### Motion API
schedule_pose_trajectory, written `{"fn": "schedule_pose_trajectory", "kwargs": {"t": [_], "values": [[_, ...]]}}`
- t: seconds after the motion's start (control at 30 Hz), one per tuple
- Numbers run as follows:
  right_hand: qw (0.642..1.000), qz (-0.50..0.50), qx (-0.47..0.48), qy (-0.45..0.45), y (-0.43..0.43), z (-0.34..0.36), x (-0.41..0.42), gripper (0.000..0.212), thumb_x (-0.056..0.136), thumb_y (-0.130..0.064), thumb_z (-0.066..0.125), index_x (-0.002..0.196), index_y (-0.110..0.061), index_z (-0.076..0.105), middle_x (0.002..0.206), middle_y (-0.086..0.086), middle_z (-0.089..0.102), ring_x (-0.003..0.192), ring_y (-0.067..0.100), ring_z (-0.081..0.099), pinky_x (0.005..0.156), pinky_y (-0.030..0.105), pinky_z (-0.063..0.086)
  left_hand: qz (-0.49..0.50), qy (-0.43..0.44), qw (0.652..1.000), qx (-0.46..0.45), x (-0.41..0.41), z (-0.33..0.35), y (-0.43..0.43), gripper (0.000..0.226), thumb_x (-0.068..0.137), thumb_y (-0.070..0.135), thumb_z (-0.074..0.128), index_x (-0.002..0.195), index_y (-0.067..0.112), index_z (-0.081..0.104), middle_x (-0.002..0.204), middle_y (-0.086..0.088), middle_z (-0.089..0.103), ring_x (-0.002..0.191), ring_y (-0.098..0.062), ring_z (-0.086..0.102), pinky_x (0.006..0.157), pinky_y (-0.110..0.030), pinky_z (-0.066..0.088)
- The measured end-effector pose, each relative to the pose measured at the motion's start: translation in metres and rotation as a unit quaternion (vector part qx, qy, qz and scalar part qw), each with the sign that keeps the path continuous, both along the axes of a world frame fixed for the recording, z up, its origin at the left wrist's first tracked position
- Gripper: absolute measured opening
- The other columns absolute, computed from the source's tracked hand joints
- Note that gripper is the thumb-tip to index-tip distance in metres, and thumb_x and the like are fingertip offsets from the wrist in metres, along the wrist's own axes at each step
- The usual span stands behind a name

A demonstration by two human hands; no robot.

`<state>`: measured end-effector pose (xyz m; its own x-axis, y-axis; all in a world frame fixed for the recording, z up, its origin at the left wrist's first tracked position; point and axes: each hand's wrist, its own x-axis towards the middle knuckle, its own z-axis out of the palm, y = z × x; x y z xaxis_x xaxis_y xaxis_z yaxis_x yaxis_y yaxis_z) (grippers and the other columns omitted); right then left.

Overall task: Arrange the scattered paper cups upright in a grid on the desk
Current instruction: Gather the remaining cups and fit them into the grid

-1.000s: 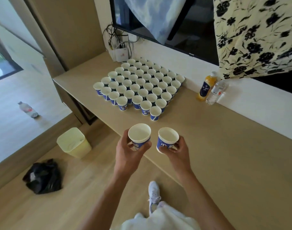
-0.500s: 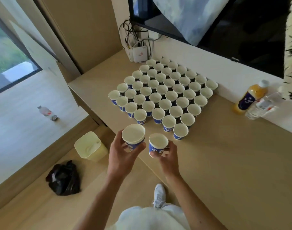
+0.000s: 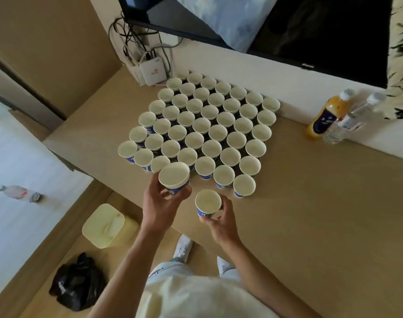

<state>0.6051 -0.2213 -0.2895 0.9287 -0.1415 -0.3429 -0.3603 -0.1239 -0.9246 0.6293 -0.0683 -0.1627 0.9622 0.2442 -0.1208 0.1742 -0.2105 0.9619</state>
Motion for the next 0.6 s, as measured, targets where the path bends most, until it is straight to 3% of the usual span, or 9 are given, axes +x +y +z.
{"fn": "schedule_pose_trajectory", "kwargs": {"t": [0.1,0.2,0.3,0.43,0.6], "values": [[0.999,-0.021,-0.032,0.007,0.015,-0.009,0.008,0.064,0.060,-0.020,0.081,0.108,-0.048,0.049,0.117,-0.003,0.056,0.104,-0.003,0.053,0.092,0.032,0.049,-0.040,0.002,0.999,0.005,0.026,-0.008,0.017,0.054,0.068,0.030,0.087,0.116,0.032,0.061,0.105,0.010,0.074,0.095,-0.014,0.072,0.083,-0.033,0.058],[0.997,-0.052,-0.062,0.013,0.032,-0.021,0.014,0.065,0.059,-0.023,0.081,0.109,-0.046,0.049,0.115,-0.005,0.055,0.106,0.009,0.054,0.093,0.031,0.046,-0.073,0.001,0.997,0.000,0.048,-0.013,0.032,0.060,0.064,0.039,0.086,0.116,0.024,0.061,0.107,0.006,0.073,0.093,-0.014,0.072,0.080,-0.029,0.059],[0.992,-0.091,-0.082,0.015,0.048,-0.033,0.021,0.067,0.058,-0.025,0.080,0.119,-0.030,0.054,0.113,-0.007,0.053,0.110,0.021,0.053,0.097,0.040,0.048,-0.093,-0.010,0.996,-0.007,0.065,-0.016,0.047,0.053,0.067,0.031,0.086,0.114,0.026,0.062,0.105,0.007,0.073,0.090,-0.009,0.070,0.076,-0.023,0.056],[0.985,-0.136,-0.107,0.019,0.064,-0.046,0.035,0.076,0.057,-0.029,0.079,0.127,-0.012,0.055,0.122,0.005,0.055,0.115,0.026,0.053,0.101,0.047,0.046,-0.122,-0.009,0.992,-0.010,0.081,-0.023,0.066,0.054,0.067,0.026,0.086,0.116,0.024,0.063,0.104,0.009,0.073,0.091,-0.009,0.070,0.074,-0.020,0.055],[0.978,-0.171,-0.112,0.033,0.079,-0.056,0.050,0.081,0.057,-0.025,0.079,0.132,-0.010,0.052,0.125,0.006,0.053,0.119,0.029,0.053,0.104,0.048,0.046,-0.153,-0.020,0.988,-0.002,0.096,-0.028,0.088,0.061,0.067,0.028,0.087,0.123,0.020,0.062,0.110,0.008,0.072,0.097,-0.011,0.070,0.077,-0.021,0.056]]}}
